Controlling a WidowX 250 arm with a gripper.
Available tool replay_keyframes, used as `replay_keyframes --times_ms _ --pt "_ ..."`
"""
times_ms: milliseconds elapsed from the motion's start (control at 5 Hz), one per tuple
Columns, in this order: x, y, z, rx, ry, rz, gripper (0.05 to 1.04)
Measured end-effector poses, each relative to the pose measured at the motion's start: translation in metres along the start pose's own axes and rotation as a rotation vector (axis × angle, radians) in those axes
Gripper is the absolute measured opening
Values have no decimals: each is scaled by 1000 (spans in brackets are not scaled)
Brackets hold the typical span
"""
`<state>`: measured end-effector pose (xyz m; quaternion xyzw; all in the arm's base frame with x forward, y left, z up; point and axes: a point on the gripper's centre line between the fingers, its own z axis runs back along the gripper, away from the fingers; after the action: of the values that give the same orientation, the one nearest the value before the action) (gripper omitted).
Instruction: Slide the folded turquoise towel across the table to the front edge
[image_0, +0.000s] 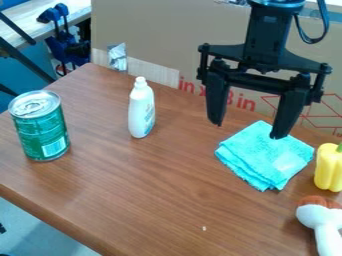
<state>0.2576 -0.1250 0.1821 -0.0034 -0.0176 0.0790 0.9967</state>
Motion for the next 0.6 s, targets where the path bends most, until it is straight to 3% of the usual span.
replay_keyframes --times_ms 200,600 --pt "1 1 -10 21 30 -3 1001" --pt "101 19 -54 102 67 -139 1001"
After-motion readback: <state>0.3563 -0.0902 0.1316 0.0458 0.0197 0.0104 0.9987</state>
